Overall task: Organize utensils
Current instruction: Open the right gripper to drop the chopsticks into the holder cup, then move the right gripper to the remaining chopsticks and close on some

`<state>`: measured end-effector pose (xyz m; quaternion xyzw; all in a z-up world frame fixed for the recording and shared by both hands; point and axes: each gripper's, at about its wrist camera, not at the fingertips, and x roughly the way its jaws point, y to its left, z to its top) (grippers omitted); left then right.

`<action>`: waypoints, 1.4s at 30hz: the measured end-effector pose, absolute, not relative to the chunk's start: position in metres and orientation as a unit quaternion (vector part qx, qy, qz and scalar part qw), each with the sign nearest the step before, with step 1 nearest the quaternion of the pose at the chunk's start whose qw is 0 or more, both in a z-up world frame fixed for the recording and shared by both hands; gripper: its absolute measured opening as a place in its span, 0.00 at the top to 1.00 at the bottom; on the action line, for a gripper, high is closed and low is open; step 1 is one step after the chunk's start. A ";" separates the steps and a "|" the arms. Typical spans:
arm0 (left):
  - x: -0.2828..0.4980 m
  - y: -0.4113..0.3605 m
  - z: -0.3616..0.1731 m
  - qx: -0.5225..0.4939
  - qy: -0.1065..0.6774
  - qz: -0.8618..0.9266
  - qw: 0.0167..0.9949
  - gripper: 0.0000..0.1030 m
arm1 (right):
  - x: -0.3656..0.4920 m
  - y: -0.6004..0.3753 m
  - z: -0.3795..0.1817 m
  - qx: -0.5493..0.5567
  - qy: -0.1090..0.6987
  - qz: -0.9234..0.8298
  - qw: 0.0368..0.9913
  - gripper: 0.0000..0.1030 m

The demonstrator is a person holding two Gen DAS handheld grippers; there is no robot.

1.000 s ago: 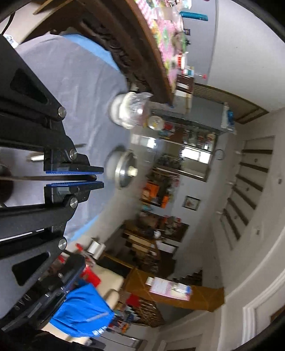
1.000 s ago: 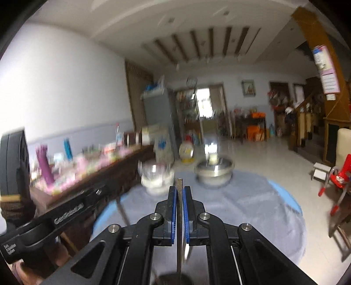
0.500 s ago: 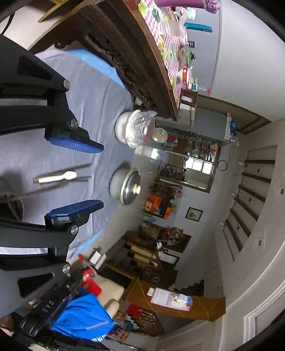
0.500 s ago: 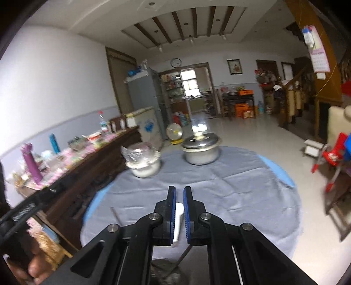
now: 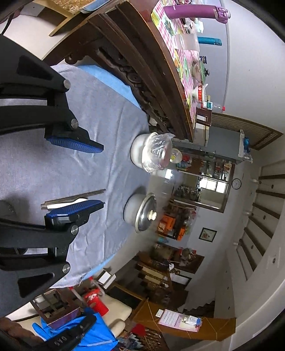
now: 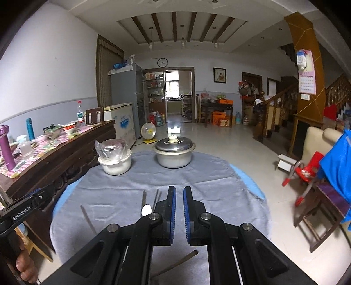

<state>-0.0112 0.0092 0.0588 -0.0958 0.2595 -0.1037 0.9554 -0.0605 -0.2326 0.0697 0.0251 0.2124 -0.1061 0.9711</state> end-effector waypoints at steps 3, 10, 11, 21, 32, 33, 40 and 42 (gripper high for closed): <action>-0.006 0.009 0.055 -0.094 0.267 -0.099 0.954 0.56 | -0.056 -0.235 0.072 0.022 0.214 -0.108 0.970 0.92; 0.011 0.011 0.046 -0.097 0.281 -0.084 0.951 0.56 | -0.041 -0.243 0.072 0.009 0.224 -0.116 0.968 0.92; 0.014 0.011 0.045 -0.098 0.283 -0.083 0.950 0.56 | -0.039 -0.245 0.071 0.008 0.226 -0.116 0.967 0.92; 0.048 0.012 0.026 -0.102 0.313 -0.068 0.942 0.56 | -0.009 -0.260 0.072 -0.006 0.241 -0.128 0.962 0.92; 0.121 0.002 -0.018 -0.090 0.404 -0.117 0.903 0.56 | 0.087 -0.316 0.031 0.056 0.354 -0.012 0.934 0.39; 0.126 0.000 -0.022 -0.090 0.410 -0.119 0.900 0.56 | 0.101 -0.322 0.021 0.066 0.373 0.003 0.925 0.43; 0.182 -0.026 -0.060 -0.082 0.474 -0.142 0.865 0.56 | 0.191 -0.332 -0.060 0.118 0.476 0.066 0.869 0.65; 0.199 -0.034 -0.068 -0.077 0.487 -0.145 0.858 0.56 | 0.215 -0.328 -0.079 0.134 0.492 0.072 0.857 0.70</action>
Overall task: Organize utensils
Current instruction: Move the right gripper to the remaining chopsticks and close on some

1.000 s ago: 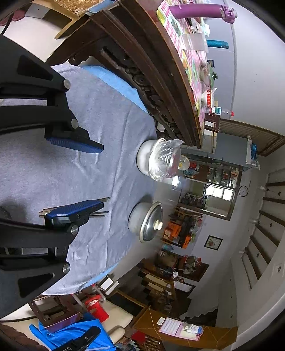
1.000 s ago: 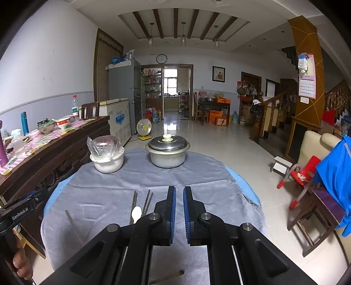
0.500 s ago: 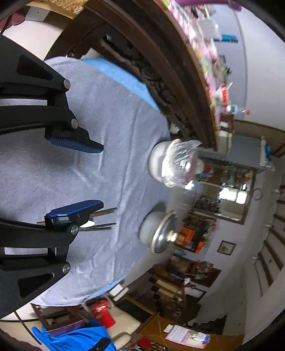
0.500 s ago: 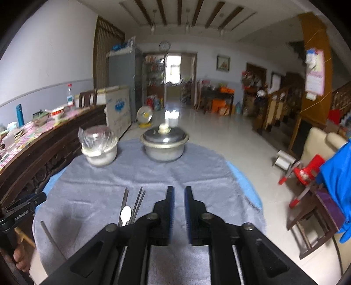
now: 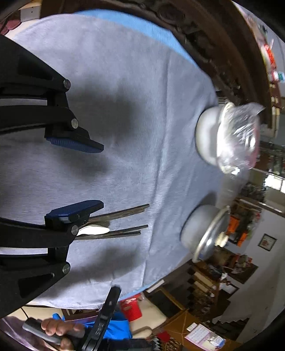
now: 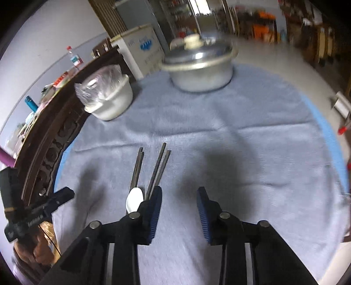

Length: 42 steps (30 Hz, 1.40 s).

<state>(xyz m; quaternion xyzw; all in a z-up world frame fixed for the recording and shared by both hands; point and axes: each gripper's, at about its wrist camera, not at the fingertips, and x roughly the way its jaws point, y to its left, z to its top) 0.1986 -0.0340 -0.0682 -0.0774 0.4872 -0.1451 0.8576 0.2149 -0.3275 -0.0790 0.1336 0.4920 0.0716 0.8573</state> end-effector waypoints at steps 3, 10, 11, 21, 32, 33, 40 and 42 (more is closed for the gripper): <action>0.222 -0.047 -0.081 -0.069 0.504 -0.147 0.848 0.56 | 0.247 -0.319 -0.103 0.151 0.506 0.075 0.846 0.72; 0.258 -0.070 -0.106 -0.049 0.526 -0.159 0.834 0.56 | 0.290 -0.305 -0.138 0.162 0.527 0.076 0.831 0.78; 0.262 -0.073 -0.108 -0.048 0.528 -0.161 0.833 0.56 | 0.293 -0.303 -0.141 0.160 0.529 0.075 0.830 0.78; 0.289 -0.089 -0.114 -0.051 0.531 -0.178 0.827 0.56 | 0.294 -0.275 -0.145 0.063 0.510 0.051 0.856 0.86; 0.332 -0.134 -0.124 -0.041 0.569 -0.186 0.800 0.56 | 0.277 -0.303 -0.143 0.057 0.506 0.031 0.860 0.88; 0.334 -0.135 -0.124 -0.038 0.571 -0.185 0.799 0.56 | 0.275 -0.306 -0.143 0.062 0.506 0.032 0.860 0.89; 0.335 -0.131 -0.126 -0.006 0.567 -0.171 0.806 0.88 | 0.278 -0.316 -0.144 0.100 0.511 0.035 0.853 0.89; 0.335 -0.121 -0.127 -0.016 0.572 -0.177 0.801 0.91 | 0.276 -0.316 -0.144 0.106 0.513 0.034 0.851 0.89</action>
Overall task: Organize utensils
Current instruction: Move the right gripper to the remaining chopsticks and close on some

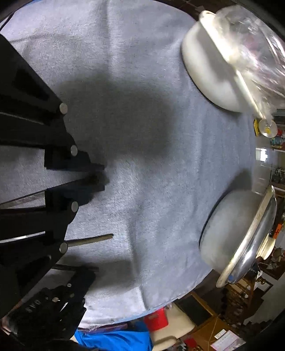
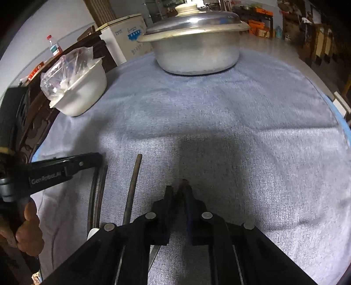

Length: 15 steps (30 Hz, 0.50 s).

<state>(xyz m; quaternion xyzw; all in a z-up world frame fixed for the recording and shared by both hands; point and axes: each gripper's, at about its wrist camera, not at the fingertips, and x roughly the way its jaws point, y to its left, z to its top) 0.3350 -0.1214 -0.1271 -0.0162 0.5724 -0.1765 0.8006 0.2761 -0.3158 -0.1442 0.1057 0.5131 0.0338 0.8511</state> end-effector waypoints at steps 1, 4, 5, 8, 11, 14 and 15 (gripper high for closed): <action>0.334 -0.116 -0.127 -0.019 0.575 -0.178 0.798 0.92 | 0.277 -0.316 -0.145 0.106 0.515 0.033 0.850 0.89; 0.327 -0.103 -0.127 -0.001 0.578 -0.180 0.796 0.92 | 0.275 -0.318 -0.144 0.103 0.524 0.026 0.845 0.89; 0.325 -0.099 -0.127 0.005 0.578 -0.179 0.796 0.92 | 0.273 -0.320 -0.144 0.104 0.527 0.024 0.843 0.89; 0.323 -0.091 -0.126 -0.005 0.593 -0.175 0.786 0.92 | 0.278 -0.326 -0.143 0.121 0.548 0.015 0.828 0.89; 0.319 -0.086 -0.125 -0.030 0.607 -0.168 0.776 0.70 | 0.286 -0.330 -0.143 0.148 0.573 -0.002 0.806 0.86; 0.314 -0.083 -0.126 -0.036 0.610 -0.150 0.777 0.54 | 0.291 -0.330 -0.143 0.152 0.593 -0.019 0.790 0.86; 0.313 -0.085 -0.126 -0.035 0.609 -0.146 0.779 0.54 | 0.292 -0.329 -0.144 0.153 0.598 -0.023 0.786 0.86</action>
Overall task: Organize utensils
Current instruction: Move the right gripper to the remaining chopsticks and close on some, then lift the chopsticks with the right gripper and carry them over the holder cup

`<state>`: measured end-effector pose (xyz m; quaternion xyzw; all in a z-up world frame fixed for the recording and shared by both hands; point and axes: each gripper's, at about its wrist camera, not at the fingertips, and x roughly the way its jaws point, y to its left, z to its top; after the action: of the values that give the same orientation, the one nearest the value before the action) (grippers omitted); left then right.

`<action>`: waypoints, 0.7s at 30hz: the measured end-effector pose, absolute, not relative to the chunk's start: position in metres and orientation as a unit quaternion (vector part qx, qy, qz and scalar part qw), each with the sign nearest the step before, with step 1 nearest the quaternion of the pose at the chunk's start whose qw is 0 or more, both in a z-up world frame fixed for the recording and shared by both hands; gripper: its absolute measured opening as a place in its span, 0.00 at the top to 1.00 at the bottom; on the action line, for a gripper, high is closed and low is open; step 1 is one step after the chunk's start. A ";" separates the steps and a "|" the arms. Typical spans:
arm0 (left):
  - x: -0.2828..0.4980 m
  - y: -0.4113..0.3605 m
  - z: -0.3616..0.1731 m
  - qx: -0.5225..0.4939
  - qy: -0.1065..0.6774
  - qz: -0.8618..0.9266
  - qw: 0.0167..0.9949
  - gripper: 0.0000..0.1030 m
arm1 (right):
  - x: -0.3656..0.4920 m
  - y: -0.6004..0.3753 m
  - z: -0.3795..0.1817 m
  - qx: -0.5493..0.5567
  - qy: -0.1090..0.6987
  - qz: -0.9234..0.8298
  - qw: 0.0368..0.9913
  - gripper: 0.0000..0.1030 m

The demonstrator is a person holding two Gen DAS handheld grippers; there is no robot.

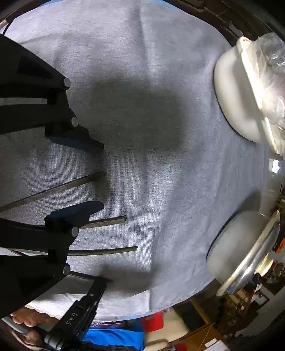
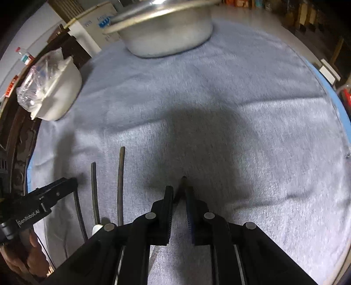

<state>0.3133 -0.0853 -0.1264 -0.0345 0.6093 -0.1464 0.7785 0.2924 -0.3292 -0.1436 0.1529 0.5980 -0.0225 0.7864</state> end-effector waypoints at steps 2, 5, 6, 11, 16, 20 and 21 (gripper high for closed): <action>0.313 -0.090 -0.127 -0.026 0.603 -0.136 0.786 0.54 | 0.295 -0.327 -0.144 0.150 0.595 -0.034 0.789 0.86; 0.310 -0.100 -0.128 0.006 0.589 -0.115 0.800 0.66 | 0.297 -0.314 -0.143 0.107 0.592 -0.046 0.798 0.86; 0.310 -0.105 -0.130 0.022 0.584 -0.110 0.804 0.75 | 0.297 -0.307 -0.142 0.086 0.590 -0.048 0.802 0.87; 0.304 -0.105 -0.132 0.038 0.562 -0.104 0.820 0.94 | 0.292 -0.295 -0.143 0.036 0.567 -0.036 0.822 0.93; 0.287 -0.086 -0.129 0.016 0.547 -0.108 0.830 0.95 | 0.263 -0.315 -0.128 0.081 0.508 -0.007 0.858 0.94; 0.263 -0.061 -0.099 -0.008 0.506 -0.109 0.856 0.95 | 0.234 -0.333 -0.100 0.119 0.449 0.015 0.885 0.94; 0.258 -0.058 -0.092 -0.012 0.495 -0.107 0.862 0.95 | 0.224 -0.339 -0.091 0.129 0.431 0.020 0.893 0.94</action>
<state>0.2584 -0.0578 -0.0916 -0.0115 0.4952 -0.1070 0.8621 0.2238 -0.3392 -0.0914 0.1289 0.4305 0.0203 0.8931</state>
